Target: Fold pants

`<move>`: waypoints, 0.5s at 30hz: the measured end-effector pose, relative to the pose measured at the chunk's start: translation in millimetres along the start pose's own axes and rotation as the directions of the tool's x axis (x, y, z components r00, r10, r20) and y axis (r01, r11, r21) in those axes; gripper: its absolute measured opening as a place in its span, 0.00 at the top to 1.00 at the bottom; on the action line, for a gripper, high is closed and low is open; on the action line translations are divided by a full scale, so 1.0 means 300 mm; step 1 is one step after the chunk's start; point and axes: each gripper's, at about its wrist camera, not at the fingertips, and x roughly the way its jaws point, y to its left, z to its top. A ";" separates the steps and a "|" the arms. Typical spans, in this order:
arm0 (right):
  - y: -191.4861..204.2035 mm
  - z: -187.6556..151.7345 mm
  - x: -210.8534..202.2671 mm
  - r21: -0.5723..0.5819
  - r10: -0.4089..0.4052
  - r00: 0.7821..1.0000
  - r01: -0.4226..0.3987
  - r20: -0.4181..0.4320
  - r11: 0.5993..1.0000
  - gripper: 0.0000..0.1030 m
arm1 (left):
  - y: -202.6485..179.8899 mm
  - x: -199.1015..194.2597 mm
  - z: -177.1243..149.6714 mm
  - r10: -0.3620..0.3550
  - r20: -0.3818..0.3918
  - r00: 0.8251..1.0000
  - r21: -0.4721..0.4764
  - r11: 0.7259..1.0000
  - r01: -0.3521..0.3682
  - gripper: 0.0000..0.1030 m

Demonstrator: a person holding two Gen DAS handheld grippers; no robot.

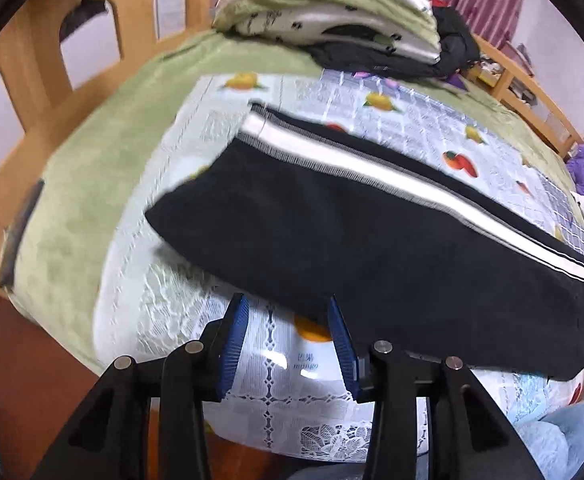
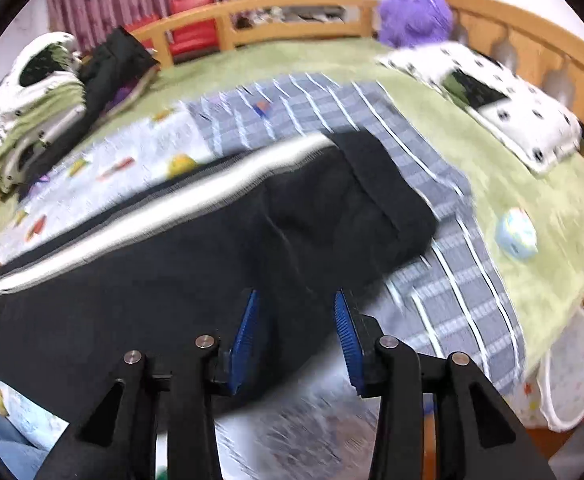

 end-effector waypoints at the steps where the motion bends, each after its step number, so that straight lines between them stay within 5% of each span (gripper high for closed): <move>1: 0.038 0.037 0.009 -0.008 0.018 1.000 -0.018 0.017 1.000 0.61 | -0.002 -0.015 0.019 -0.002 0.014 1.000 0.008 1.000 0.002 0.62; 5: 0.191 0.156 0.075 -0.056 0.090 0.995 -0.087 0.051 0.995 0.59 | -0.019 -0.043 0.127 -0.012 0.076 0.997 0.027 1.000 0.010 0.49; 9: 0.355 0.246 0.176 -0.127 0.142 0.989 -0.137 0.038 0.982 0.53 | -0.058 0.010 0.229 0.031 0.119 0.992 0.060 0.997 -0.038 0.48; 15: 0.567 0.306 0.320 -0.220 0.210 0.977 -0.211 -0.027 0.952 0.51 | -0.067 0.174 0.372 -0.017 0.096 0.995 0.018 1.000 0.016 0.48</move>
